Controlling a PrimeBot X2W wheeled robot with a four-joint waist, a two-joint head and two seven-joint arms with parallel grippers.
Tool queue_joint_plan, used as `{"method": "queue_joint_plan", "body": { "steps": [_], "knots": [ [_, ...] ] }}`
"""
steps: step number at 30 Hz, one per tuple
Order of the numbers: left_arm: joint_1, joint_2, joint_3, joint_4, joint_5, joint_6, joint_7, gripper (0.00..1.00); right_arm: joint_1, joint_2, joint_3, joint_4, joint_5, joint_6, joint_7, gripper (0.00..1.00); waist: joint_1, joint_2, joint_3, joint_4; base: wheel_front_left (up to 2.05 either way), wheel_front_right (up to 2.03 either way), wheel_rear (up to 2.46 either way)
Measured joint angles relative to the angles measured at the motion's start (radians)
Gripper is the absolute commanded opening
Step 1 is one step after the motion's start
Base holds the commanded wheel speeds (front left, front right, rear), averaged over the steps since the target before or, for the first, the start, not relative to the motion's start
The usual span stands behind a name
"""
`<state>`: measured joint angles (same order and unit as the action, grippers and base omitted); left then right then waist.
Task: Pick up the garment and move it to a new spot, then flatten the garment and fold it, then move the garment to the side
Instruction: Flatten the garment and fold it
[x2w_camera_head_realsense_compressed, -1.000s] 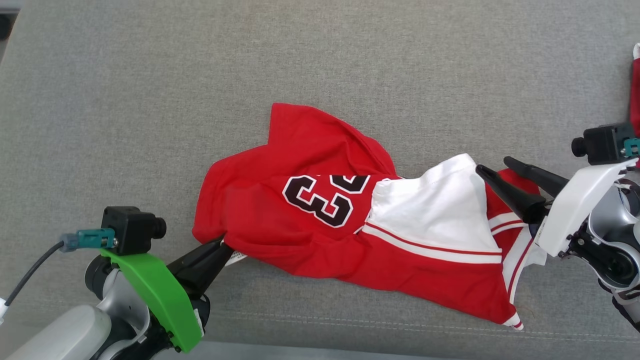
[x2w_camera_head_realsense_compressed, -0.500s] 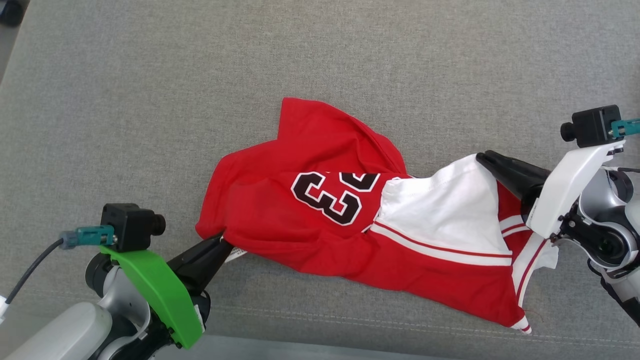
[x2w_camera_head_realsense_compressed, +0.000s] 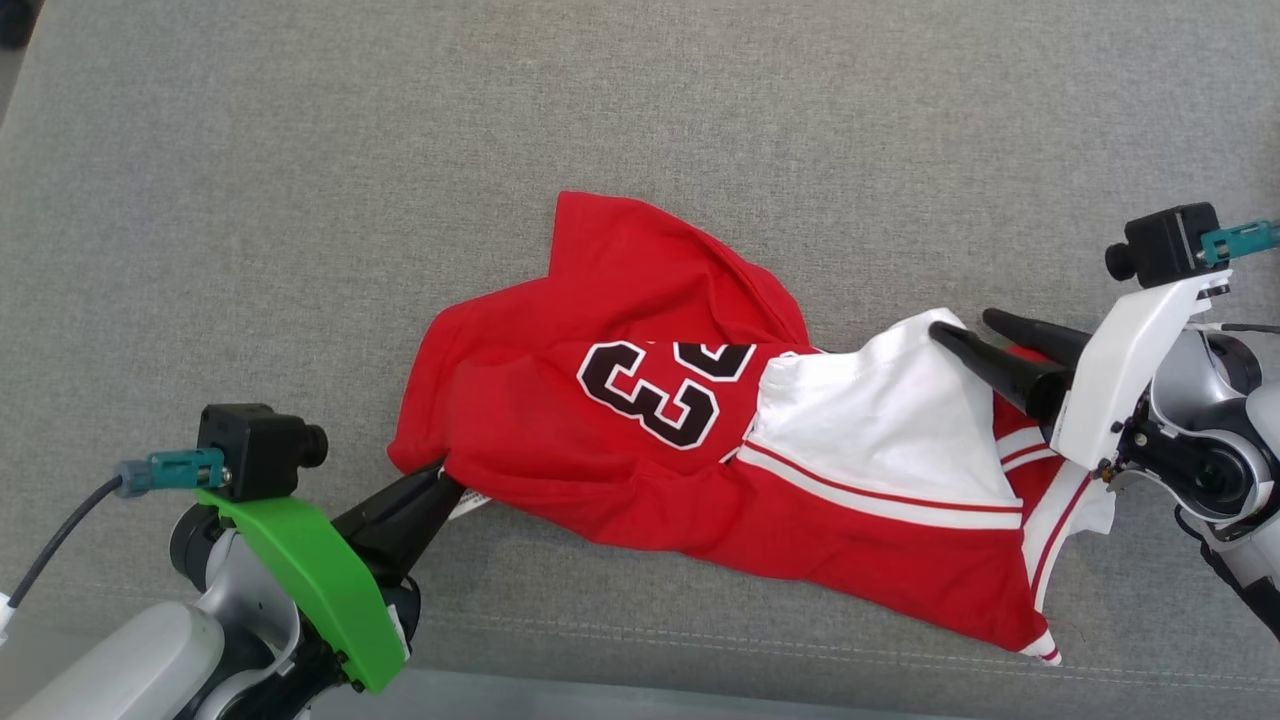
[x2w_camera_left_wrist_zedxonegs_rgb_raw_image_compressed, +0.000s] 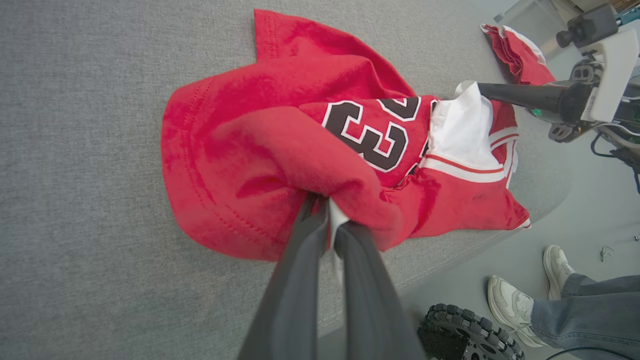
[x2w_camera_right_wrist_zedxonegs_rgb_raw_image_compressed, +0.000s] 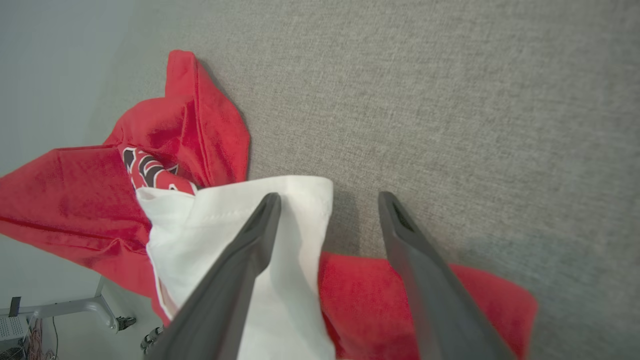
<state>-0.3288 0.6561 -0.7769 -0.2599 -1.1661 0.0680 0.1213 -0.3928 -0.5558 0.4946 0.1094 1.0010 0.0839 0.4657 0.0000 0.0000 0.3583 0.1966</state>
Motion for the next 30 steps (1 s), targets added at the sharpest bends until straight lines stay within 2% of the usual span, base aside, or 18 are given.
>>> {"method": "queue_joint_plan", "body": {
  "steps": [7, 8, 11, 12, 13, 14, 21, 30],
  "knots": [
    [-0.004, -0.006, -0.001, 0.002, 0.0, 0.0, 0.0, 0.0, -0.019, 0.009, 0.036, 0.029, 0.004, 0.004, 0.053, 1.0, 0.0, 0.0, 0.007, 0.006, 0.0, 0.0, 0.0],
    [-0.006, -0.007, -0.001, 0.003, 0.0, 0.0, 0.0, 0.0, -0.024, 0.012, 0.041, 0.033, 0.004, 0.004, 0.06, 0.92, 0.0, 0.0, 0.008, 0.008, 0.0, 0.0, 0.0],
    [-0.015, -0.013, -0.002, 0.005, 0.0, 0.0, 0.001, 0.0, -0.038, 0.028, 0.048, 0.04, 0.025, 0.011, 0.079, 0.48, 0.0, 0.0, 0.01, 0.013, 0.0, 0.0, 0.0],
    [-0.016, -0.014, -0.002, 0.006, 0.0, 0.0, 0.001, 0.0, -0.04, 0.034, 0.053, 0.041, 0.032, 0.013, 0.084, 0.42, 0.0, 0.0, 0.011, 0.015, 0.0, 0.0, 0.0],
    [-0.018, -0.015, -0.003, 0.008, 0.0, 0.0, 0.001, 0.0, -0.043, 0.039, 0.058, 0.042, 0.035, 0.013, 0.09, 0.18, 0.0, 0.0, 0.011, 0.017, 0.0, 0.0, 0.0],
    [-0.02, -0.016, -0.004, 0.01, 0.0, 0.0, 0.001, 0.0, -0.047, 0.043, 0.06, 0.042, 0.038, 0.013, 0.091, 0.0, 0.0, 0.0, 0.012, 0.019, 0.0, 0.0, 0.0],
    [-0.02, -0.017, 0.002, 0.037, -0.002, 0.0, -0.006, 0.0, -0.092, 0.053, 0.044, 0.037, 0.04, 0.025, 0.064, 0.0, 0.0, 0.0, 0.0, 0.02, 0.0, 0.0, 0.0],
    [-0.006, -0.015, 0.028, 0.056, -0.013, 0.004, -0.027, 0.0, -0.092, 0.034, 0.0, -0.056, 0.059, 0.031, -0.012, 0.0, 0.0, 0.0, -0.031, -0.01, 0.0, 0.0, 0.0]
  ]
}}
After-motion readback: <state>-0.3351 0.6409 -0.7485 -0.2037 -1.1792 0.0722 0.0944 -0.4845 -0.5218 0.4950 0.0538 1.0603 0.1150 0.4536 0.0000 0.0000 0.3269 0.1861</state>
